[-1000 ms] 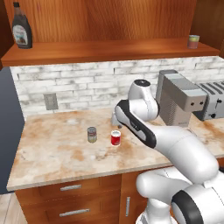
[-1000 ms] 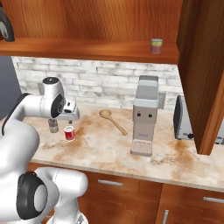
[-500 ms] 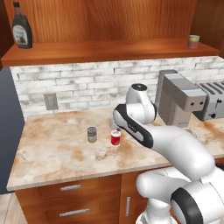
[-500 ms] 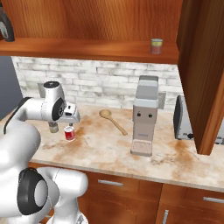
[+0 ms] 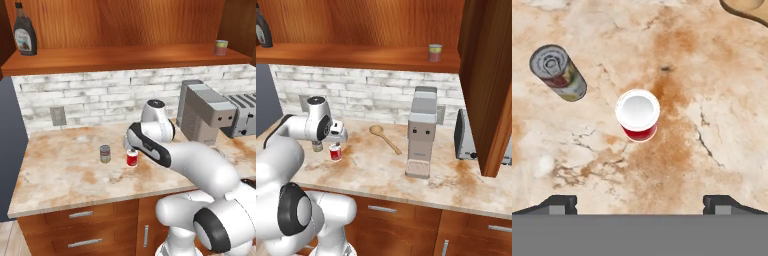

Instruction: Pick the cans from the counter and place them in their designated side in the cabinet.

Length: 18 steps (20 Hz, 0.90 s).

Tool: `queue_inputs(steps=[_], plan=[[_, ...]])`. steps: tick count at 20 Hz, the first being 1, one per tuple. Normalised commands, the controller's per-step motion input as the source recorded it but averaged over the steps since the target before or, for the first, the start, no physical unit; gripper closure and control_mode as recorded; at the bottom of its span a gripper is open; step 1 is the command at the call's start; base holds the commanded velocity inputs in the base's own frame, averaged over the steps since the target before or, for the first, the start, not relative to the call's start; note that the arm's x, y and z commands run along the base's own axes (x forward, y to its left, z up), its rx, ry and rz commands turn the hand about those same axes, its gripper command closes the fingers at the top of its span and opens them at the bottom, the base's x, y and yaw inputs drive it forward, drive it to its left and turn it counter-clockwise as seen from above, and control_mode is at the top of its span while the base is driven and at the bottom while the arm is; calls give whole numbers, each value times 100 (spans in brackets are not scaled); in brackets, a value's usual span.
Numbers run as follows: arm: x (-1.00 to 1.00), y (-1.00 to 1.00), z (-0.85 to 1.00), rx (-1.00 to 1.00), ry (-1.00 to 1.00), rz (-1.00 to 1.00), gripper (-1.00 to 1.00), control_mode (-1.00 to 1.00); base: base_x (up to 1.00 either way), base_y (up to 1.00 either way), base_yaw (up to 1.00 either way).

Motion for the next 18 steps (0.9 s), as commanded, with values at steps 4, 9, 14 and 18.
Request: queue_inputs(steps=[4,9,14,18], plan=[[13,10,-5,0,0,0,-100,-100,0,0,0],[11,3,-1,0,0,0,-100,-100,0,0,0],[8,0,-5,0,0,0,-100,-100,0,0,0],[11,0,-16,0,3,0,-100,-100,0,0,0]])
